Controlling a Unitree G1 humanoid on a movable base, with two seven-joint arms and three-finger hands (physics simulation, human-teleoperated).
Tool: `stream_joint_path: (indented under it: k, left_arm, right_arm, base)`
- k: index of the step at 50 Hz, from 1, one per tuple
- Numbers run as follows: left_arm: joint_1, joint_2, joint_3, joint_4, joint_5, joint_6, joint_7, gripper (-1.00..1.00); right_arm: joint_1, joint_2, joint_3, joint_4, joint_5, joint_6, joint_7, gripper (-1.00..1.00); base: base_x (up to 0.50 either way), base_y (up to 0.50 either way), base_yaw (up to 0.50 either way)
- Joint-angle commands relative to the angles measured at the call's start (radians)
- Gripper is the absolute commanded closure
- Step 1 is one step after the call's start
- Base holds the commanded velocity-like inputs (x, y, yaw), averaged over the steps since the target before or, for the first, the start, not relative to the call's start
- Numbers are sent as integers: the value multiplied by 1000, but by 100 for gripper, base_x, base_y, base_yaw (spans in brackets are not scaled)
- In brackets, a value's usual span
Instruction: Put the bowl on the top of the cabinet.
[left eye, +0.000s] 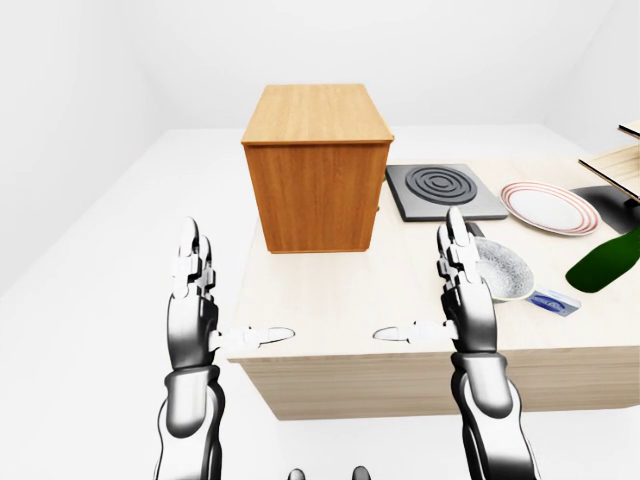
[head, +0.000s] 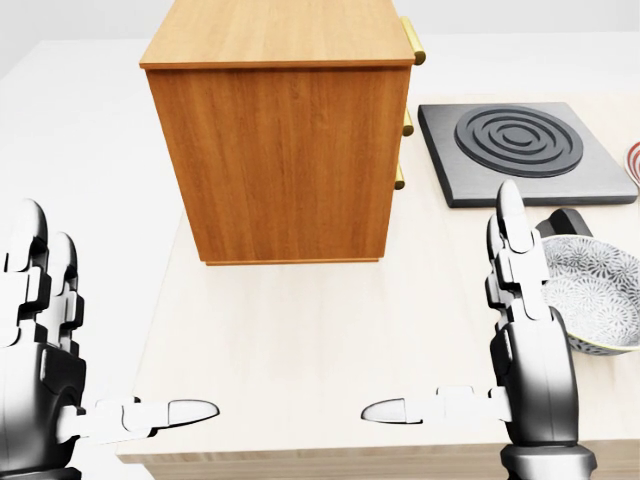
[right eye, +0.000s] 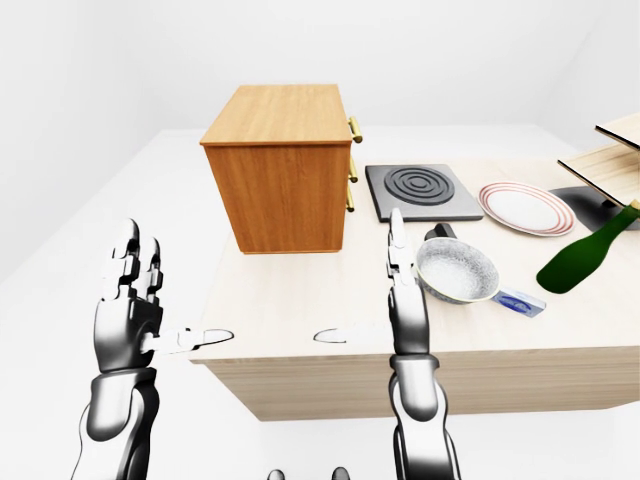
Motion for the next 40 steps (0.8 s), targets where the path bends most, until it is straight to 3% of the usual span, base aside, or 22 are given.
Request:
stream_joint_path:
  k: [1,13,40]
  left_arm:
    - [-3,0,-2,10,-1,0,-3,-100]
    - [1,-1,-6,1,-3,0,-5,-100]
    - [-9,0,-3,10,-11,0,-5,-100]
  right_arm:
    - [-4,-1,1,14,13,0,5,-100]
    - [-4,-2,0,22,24,0,8,-100]
    - [-11,-1,-4,25,25,0,2,-100]
  base:
    - [0,0,0]
    - [3,0,0]
    - [24,0,0]
